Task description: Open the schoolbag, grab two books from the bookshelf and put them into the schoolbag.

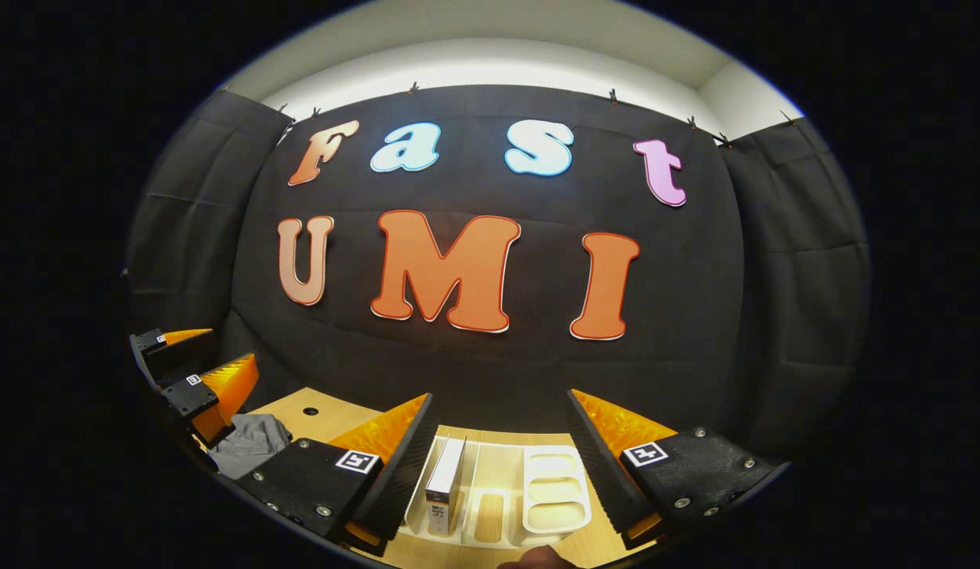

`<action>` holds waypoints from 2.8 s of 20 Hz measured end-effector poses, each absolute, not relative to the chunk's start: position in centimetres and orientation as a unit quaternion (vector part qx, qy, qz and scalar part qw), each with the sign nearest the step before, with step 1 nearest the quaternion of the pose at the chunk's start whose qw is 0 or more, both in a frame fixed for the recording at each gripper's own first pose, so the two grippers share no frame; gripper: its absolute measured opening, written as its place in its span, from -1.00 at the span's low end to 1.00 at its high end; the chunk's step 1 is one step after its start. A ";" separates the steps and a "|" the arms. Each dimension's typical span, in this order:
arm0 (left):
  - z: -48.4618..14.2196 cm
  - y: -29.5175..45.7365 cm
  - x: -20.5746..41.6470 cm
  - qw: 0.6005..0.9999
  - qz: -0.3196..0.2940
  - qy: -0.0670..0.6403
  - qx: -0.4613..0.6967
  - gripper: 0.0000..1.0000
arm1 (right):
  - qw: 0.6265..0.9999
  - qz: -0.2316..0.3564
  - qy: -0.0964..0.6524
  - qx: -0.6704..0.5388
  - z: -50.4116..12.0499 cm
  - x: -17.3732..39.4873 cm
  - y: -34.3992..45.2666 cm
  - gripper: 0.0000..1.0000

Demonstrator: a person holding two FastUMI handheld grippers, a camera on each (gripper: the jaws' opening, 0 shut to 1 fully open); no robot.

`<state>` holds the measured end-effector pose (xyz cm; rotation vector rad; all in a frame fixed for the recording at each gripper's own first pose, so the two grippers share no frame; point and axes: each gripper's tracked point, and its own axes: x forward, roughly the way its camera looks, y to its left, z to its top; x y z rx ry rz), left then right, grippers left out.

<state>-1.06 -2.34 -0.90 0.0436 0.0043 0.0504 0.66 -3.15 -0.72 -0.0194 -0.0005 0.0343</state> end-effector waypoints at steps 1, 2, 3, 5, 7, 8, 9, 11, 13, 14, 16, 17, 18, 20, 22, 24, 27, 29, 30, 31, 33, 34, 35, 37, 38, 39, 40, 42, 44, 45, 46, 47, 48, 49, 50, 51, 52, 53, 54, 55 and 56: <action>-1.1 -2.5 -1.2 0.999 0.027 0.004 0.027 1.00 | 1.000 0.019 0.000 -0.010 -0.9 0.9 -3.4 0.92; -1.5 -2.5 -1.5 0.999 0.033 0.009 0.037 1.00 | 1.000 0.020 0.000 -0.011 -1.0 1.1 -3.4 0.92; -2.0 -2.4 -1.7 0.998 0.039 0.017 0.049 0.94 | 1.000 0.022 0.002 -0.012 -1.2 1.2 -3.5 0.92; -3.4 -2.1 -2.1 0.996 0.049 0.037 0.064 0.94 | 0.999 0.029 0.004 -0.012 -1.7 1.6 -3.6 0.92; -4.8 -1.8 -2.6 0.994 0.058 0.057 0.074 0.94 | 0.999 0.033 0.004 -0.013 -1.9 1.9 -3.8 0.92; -5.4 -1.6 -3.0 0.993 0.062 0.065 0.082 0.95 | 0.999 0.037 0.003 -0.014 -1.9 2.0 -3.8 0.92; -6.0 -1.2 -3.3 0.991 0.067 0.072 0.093 0.94 | 0.999 0.039 0.003 -0.014 -2.0 2.3 -3.9 0.93; -7.1 -0.8 -3.9 0.987 0.073 0.085 0.117 0.94 | 0.999 0.043 0.004 -0.015 -2.3 2.7 -4.1 0.92; -8.7 -0.4 -4.6 0.982 0.076 0.100 0.144 0.94 | 0.999 0.046 0.007 -0.015 -2.8 3.0 -4.4 0.92; -9.8 -0.3 -5.1 0.978 0.076 0.111 0.158 0.93 | 0.999 0.045 0.007 -0.016 -3.0 3.1 -4.6 0.92; -11.6 0.0 -5.9 0.972 0.077 0.130 0.182 0.94 | 0.999 0.044 0.008 -0.020 -3.4 3.3 -5.1 0.92; -12.4 0.0 -6.3 0.968 0.076 0.139 0.192 0.94 | 0.999 0.045 0.009 -0.021 -3.7 3.4 -5.4 0.92; -13.6 0.3 -6.6 0.964 0.079 0.152 0.205 0.94 | 0.999 0.047 0.010 -0.022 -4.0 3.5 -5.4 0.92; -15.7 0.6 -7.3 0.955 0.081 0.172 0.227 0.94 | 0.998 0.050 0.013 -0.023 -4.5 3.7 -5.5 0.92; -17.7 1.0 -7.8 0.945 0.079 0.186 0.256 0.94 | 0.998 0.050 0.016 -0.024 -5.1 3.8 -6.1 0.92; -19.9 1.8 -8.3 0.934 0.079 0.206 0.281 0.94 | 0.998 0.050 0.023 -0.021 -5.6 3.9 -6.4 0.92; -23.1 3.1 -9.0 0.916 0.079 0.240 0.312 0.94 | 0.998 0.048 0.022 -0.019 -5.8 4.0 -7.3 0.92; -24.8 3.8 -9.3 0.901 0.078 0.257 0.340 0.94 | 0.999 0.045 0.022 -0.021 -5.9 4.4 -7.7 0.92; -25.5 3.9 -9.3 0.893 0.074 0.258 0.360 0.94 | 0.998 0.046 0.023 -0.018 -6.0 4.5 -7.8 0.92; -26.3 4.4 -9.5 0.883 0.072 0.266 0.380 0.94 | 0.998 0.048 0.024 -0.017 -6.0 4.7 -7.8 0.92; -28.4 5.3 -9.9 0.864 0.071 0.287 0.409 0.94 | 0.998 0.050 0.023 -0.019 -5.8 5.1 -8.0 0.92; -29.2 5.7 -10.1 0.856 0.070 0.297 0.418 0.92 | 0.998 0.051 0.020 -0.022 -5.6 5.2 -8.2 0.92; -30.0 6.0 -10.2 0.848 0.071 0.303 0.428 0.93 | 0.998 0.048 0.015 -0.026 -5.4 5.2 -8.5 0.92; -31.2 6.4 -10.8 0.835 0.069 0.312 0.447 0.92 | 0.998 0.046 0.011 -0.028 -5.1 5.3 -8.8 0.92; -31.8 6.7 -11.1 0.829 0.067 0.320 0.455 0.89 | 0.998 0.047 0.014 -0.027 -5.2 5.4 -8.8 0.92; -32.3 7.0 -11.2 0.822 0.070 0.325 0.462 0.89 | 0.998 0.050 0.016 -0.025 -5.2 5.3 -8.8 0.92; -32.6 7.6 -11.3 0.819 0.074 0.332 0.463 0.88 | 0.998 0.052 0.014 -0.026 -5.1 5.2 -9.0 0.92; -33.0 9.1 -11.4 0.813 0.095 0.341 0.462 0.88 | 0.998 0.053 0.009 -0.035 -5.1 5.2 -9.3 0.92; -33.8 10.7 -11.4 0.801 0.111 0.358 0.467 0.88 | 0.998 0.050 0.009 -0.035 -5.0 5.0 -9.6 0.92; -34.0 11.3 -11.1 0.795 0.114 0.362 0.473 0.89 | 0.998 0.049 0.008 -0.035 -4.8 4.9 -9.7 0.92; -33.9 11.9 -10.8 0.792 0.118 0.362 0.478 0.74 | 0.998 0.046 0.004 -0.039 -4.7 4.8 -10.0 0.92; -34.1 12.3 -10.5 0.789 0.119 0.364 0.481 0.69 | 0.998 0.041 -0.001 -0.047 -4.5 4.7 -10.4 0.92; -34.0 12.5 -10.3 0.787 0.120 0.363 0.485 0.68 | 0.998 0.036 -0.003 -0.054 -4.4 4.6 -10.7 0.92; -34.1 12.5 -9.9 0.786 0.118 0.363 0.486 0.63 | 0.998 0.033 -0.002 -0.058 -4.6 4.6 -10.9 0.92; -34.2 12.7 -9.6 0.786 0.116 0.364 0.486 0.46 | 0.998 0.031 0.002 -0.059 -4.8 4.6 -11.1 0.92; -34.3 12.8 -9.1 0.788 0.118 0.364 0.483 0.39 | 0.998 0.028 0.004 -0.058 -4.9 4.5 -11.2 0.92; -34.5 13.1 -9.0 0.786 0.122 0.370 0.480 0.10 | 0.998 0.025 0.007 -0.056 -5.1 4.4 -11.3 0.92; -34.3 13.3 -8.8 0.788 0.125 0.371 0.475 -0.31 | 0.998 0.026 0.009 -0.055 -5.2 4.4 -11.1 0.92; -33.7 13.4 -8.5 0.791 0.128 0.367 0.472 -0.55 | 0.998 0.025 0.010 -0.054 -5.3 4.4 -11.0 0.92; -33.1 13.5 -8.2 0.793 0.130 0.365 0.471 -0.64 | 0.998 0.027 0.010 -0.055 -5.1 4.5 -10.8 0.92; -32.4 13.9 -8.0 0.796 0.133 0.359 0.469 -0.75 | 0.998 0.026 0.008 -0.056 -5.0 4.7 -10.6 0.92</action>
